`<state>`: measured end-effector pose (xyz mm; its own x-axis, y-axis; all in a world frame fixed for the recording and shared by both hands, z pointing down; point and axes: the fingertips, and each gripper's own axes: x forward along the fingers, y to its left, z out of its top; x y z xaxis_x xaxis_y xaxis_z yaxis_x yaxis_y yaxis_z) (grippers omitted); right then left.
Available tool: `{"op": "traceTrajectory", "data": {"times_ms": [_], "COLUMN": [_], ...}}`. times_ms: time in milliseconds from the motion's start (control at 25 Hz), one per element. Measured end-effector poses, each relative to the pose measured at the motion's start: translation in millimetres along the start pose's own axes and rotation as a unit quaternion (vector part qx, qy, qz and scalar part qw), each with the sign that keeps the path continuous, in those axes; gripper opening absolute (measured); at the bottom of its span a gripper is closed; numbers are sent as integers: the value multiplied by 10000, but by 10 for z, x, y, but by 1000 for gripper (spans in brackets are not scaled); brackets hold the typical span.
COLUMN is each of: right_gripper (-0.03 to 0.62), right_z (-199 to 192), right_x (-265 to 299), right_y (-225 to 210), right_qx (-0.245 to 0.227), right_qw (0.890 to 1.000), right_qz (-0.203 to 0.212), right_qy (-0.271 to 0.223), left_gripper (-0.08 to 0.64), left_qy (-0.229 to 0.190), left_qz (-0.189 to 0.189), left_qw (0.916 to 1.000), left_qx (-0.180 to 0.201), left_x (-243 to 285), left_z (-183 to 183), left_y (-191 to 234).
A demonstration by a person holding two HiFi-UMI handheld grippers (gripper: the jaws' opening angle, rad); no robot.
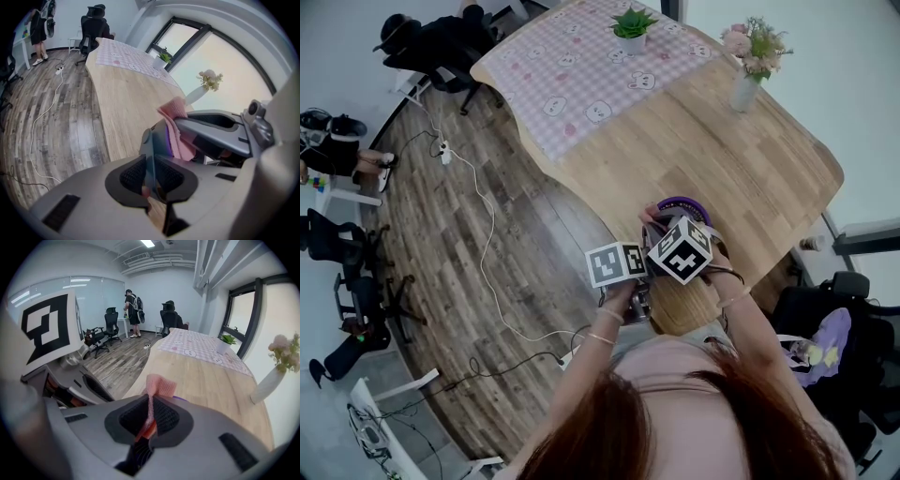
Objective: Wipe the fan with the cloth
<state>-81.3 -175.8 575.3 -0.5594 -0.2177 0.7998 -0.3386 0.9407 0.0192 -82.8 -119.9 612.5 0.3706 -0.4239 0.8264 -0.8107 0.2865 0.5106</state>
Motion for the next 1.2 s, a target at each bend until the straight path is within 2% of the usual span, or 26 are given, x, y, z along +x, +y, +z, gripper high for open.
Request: {"op": "traceTrajectory", "data": {"times_ms": [360, 560, 920, 1200], "right_gripper": [23, 23, 23, 23], "right_z": [122, 99, -259, -407], "right_x": [-194, -359, -294, -176], "right_y": [-217, -225, 162, 244], "right_qx": [257, 248, -74, -234], "right_qw": [9982, 9981, 9990, 9965], "right_qz": [-353, -271, 344, 445], "right_qy": [-414, -496, 267, 672], "left_gripper": [49, 49, 49, 49], "left_qy": [-10, -30, -36, -16], "left_qz": [18, 23, 19, 50], "left_qw": [10000, 10000, 10000, 10000], "left_qx": [-25, -30, -27, 32], "left_x": [-10, -4, -23, -11], "left_z": [9, 18, -2, -12], "left_y": [11, 15, 19, 11]}}
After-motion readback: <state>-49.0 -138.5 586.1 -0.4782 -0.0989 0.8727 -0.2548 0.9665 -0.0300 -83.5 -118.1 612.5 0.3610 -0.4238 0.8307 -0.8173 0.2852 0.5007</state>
